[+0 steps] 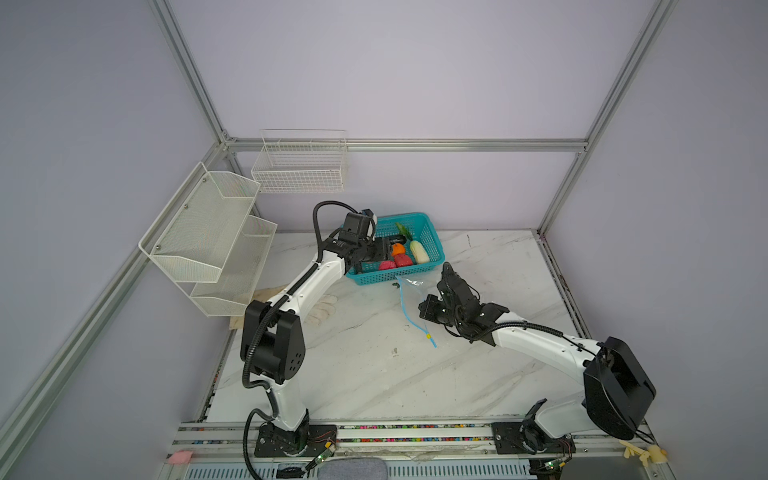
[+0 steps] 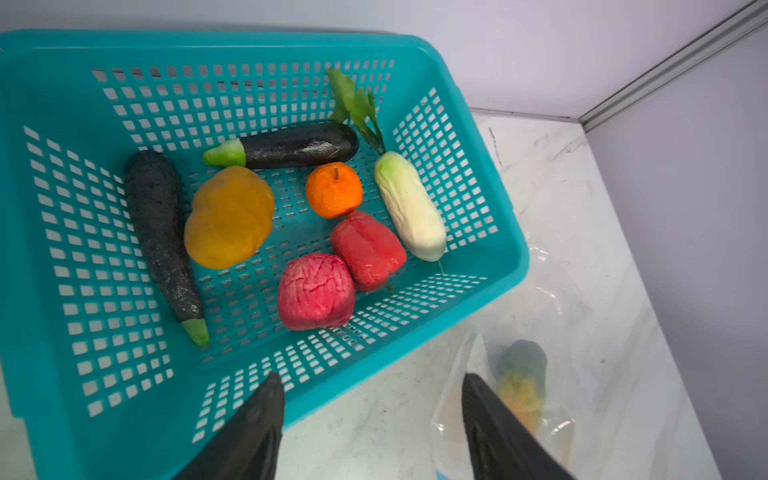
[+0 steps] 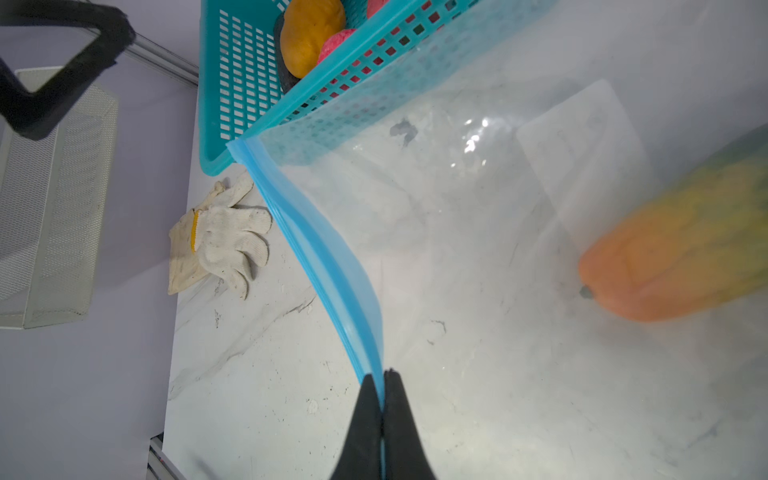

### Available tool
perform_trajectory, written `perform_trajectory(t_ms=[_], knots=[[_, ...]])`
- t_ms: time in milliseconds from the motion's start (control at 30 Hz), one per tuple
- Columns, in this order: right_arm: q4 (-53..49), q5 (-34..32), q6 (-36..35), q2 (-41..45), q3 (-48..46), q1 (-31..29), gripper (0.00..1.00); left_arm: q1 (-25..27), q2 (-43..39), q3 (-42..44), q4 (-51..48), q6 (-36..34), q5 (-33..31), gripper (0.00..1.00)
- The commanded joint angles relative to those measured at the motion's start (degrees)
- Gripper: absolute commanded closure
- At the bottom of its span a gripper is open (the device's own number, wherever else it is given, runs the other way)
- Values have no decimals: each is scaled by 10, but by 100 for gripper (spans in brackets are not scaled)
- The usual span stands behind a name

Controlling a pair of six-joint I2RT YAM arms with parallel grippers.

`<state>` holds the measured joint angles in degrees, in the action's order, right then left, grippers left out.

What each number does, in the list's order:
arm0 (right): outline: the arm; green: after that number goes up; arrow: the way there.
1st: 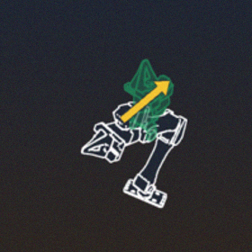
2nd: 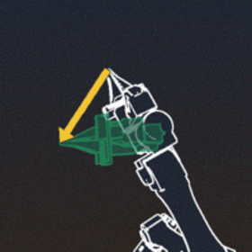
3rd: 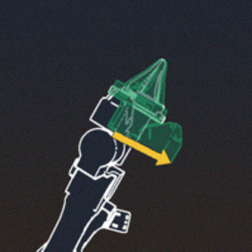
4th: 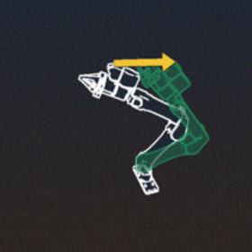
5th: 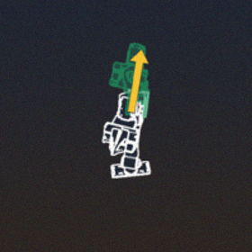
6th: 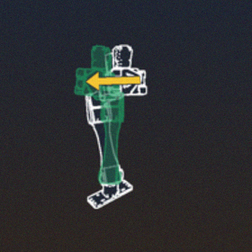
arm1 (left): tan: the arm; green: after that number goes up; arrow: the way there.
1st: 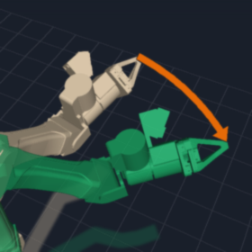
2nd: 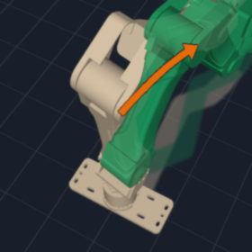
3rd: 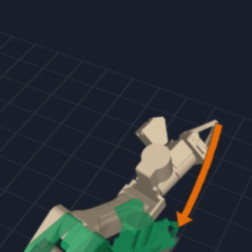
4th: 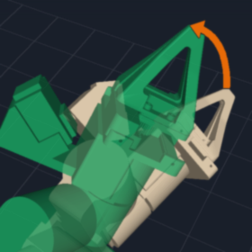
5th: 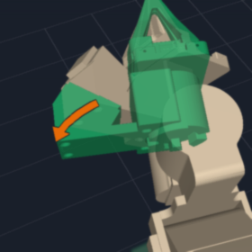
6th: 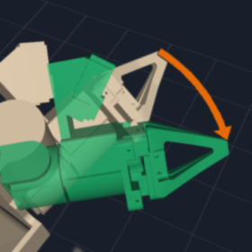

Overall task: Place the food in the zip-top bag and seal the zipper
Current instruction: 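Move the left gripper back over the basket while the right holds the zipper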

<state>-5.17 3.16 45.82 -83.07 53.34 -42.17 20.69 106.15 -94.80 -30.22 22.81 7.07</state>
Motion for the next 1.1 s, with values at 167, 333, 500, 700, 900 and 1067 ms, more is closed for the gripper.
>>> perform_trajectory(t_ms=[167, 333, 500, 700, 900, 1067], knots=[[-1, -5, -1, 8, -2, -4, 100, -48, 85, -121, -38, -80, 21, 33], [5, -2, -4, -3, 5, -4, 100, -65, 160, -205, -82, -144, 61, 34], [8, -3, -10, -7, 8, -4, 100, -70, 217, -276, -103, -167, 51, 35], [5, -5, -12, -1, 5, -4, 100, -74, 252, -323, -109, -185, 22, 34], [10, -4, -10, -1, 0, -4, 100, -81, 280, -347, -115, -196, 12, 30], [10, -3, -10, 1, -2, -4, 100, -88, 308, -375, -126, -193, 28, 31]])
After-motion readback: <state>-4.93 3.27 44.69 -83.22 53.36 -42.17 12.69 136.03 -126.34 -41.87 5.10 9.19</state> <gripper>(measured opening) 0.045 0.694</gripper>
